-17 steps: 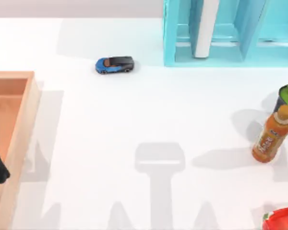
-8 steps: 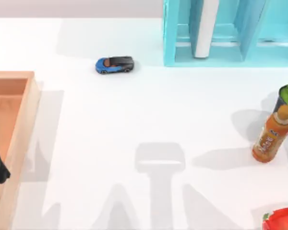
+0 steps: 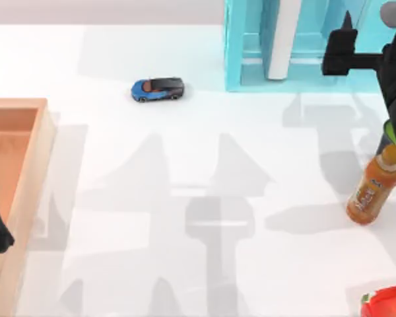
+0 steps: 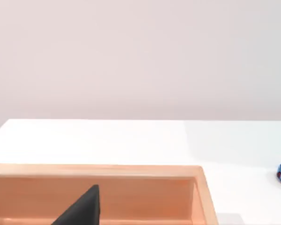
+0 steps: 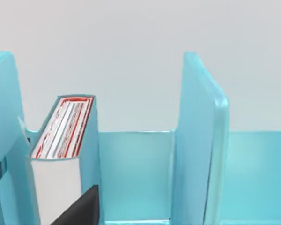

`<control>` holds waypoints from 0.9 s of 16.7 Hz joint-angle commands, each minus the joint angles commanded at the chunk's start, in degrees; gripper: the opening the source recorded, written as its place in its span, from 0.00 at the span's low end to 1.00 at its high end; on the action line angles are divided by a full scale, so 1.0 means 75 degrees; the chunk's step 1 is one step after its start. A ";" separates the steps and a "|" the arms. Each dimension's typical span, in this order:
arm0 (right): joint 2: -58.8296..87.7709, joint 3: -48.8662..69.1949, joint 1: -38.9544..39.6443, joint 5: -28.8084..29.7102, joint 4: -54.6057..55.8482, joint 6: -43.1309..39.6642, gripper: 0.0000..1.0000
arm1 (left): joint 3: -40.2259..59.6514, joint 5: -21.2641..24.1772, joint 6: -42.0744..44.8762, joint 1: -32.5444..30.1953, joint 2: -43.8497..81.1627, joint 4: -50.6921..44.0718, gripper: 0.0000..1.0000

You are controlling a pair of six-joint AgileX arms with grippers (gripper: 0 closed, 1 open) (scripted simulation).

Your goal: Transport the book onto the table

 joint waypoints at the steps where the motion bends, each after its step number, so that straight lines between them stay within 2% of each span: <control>1: 0.0906 0.0342 0.0192 0.0200 0.0429 0.0012 1.00 | 0.0000 0.0000 0.0000 0.0000 0.0000 0.0000 1.00; 4: 0.3180 0.1276 0.0691 0.0732 0.1612 0.0032 1.00 | 0.0000 0.0000 0.0000 0.0000 0.0000 0.0000 1.00; 8: 0.5077 0.2183 0.1092 0.1226 0.2799 0.0024 1.00 | 0.0000 0.0000 0.0000 0.0000 0.0000 0.0000 1.00; 15: 0.5674 0.2492 0.1195 0.1389 0.3224 0.0011 1.00 | 0.0000 0.0000 0.0000 0.0000 0.0000 0.0000 1.00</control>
